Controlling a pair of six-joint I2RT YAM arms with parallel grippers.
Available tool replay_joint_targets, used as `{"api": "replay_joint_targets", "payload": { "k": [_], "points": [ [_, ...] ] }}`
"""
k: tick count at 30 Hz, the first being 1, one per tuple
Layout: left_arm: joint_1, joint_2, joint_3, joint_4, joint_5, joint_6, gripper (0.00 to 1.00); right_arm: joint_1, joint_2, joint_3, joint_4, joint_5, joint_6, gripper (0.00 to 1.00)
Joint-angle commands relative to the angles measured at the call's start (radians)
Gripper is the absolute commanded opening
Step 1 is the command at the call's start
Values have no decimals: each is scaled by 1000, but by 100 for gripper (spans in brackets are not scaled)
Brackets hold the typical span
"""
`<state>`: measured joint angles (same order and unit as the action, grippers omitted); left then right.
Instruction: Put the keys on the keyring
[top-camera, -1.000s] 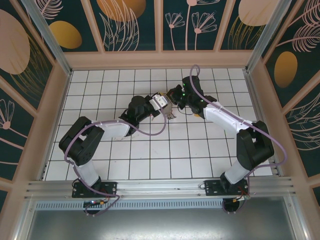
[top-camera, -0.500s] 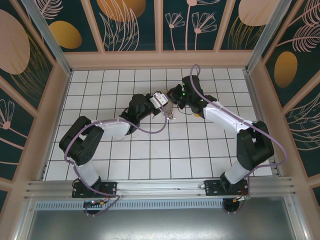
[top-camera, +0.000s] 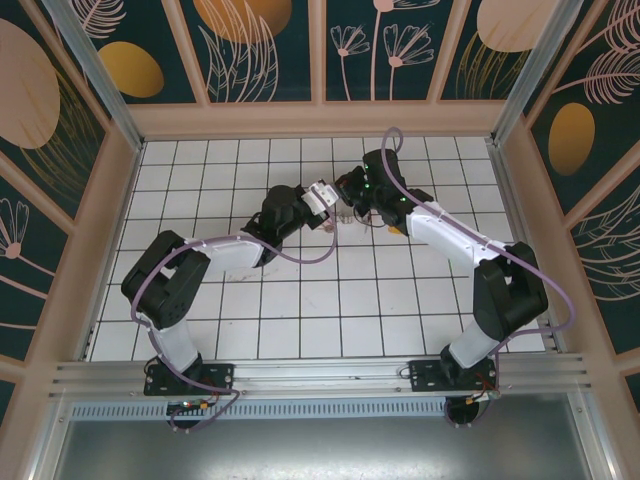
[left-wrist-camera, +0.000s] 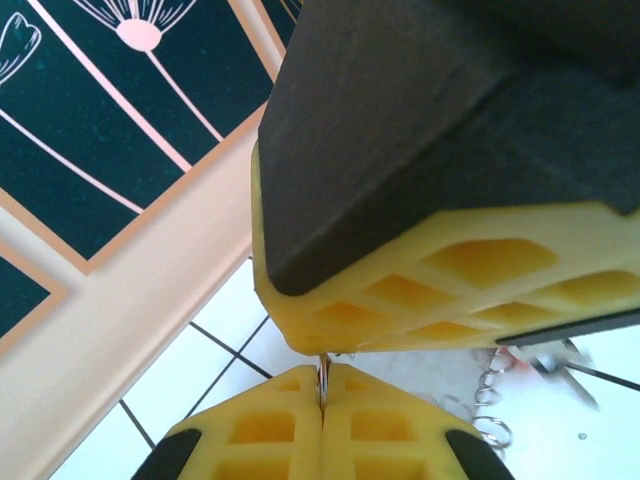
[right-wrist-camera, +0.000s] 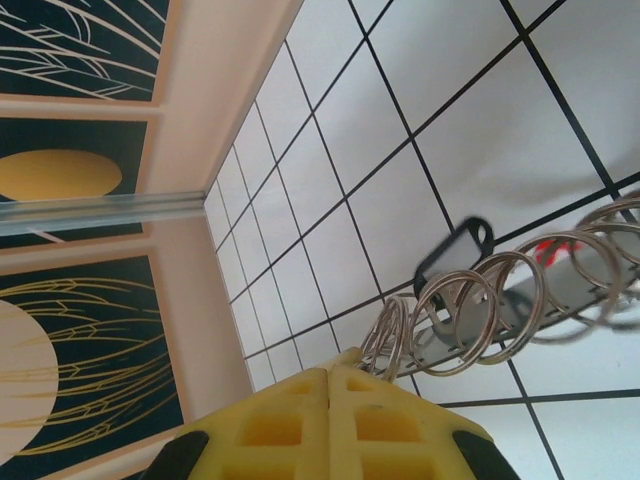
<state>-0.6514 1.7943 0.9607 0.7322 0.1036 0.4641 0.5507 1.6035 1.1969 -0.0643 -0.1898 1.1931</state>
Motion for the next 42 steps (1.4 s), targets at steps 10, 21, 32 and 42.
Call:
{"api": "replay_joint_targets", "payload": {
  "k": [10, 21, 32, 42],
  "points": [
    [-2, -47, 40, 15, 5, -63, 0, 2, -137, -70, 45, -9, -42, 24],
    [32, -153, -13, 16, 225, -85, 0, -212, -365, -261, 254, -153, -630, 30],
    [60, -273, -65, -48, 458, 40, 0, -238, -369, -205, 46, -485, -1652, 30],
    [60, -288, -42, -128, 619, 103, 0, -176, -366, -194, -175, -611, -2076, 16]
  ]
}}
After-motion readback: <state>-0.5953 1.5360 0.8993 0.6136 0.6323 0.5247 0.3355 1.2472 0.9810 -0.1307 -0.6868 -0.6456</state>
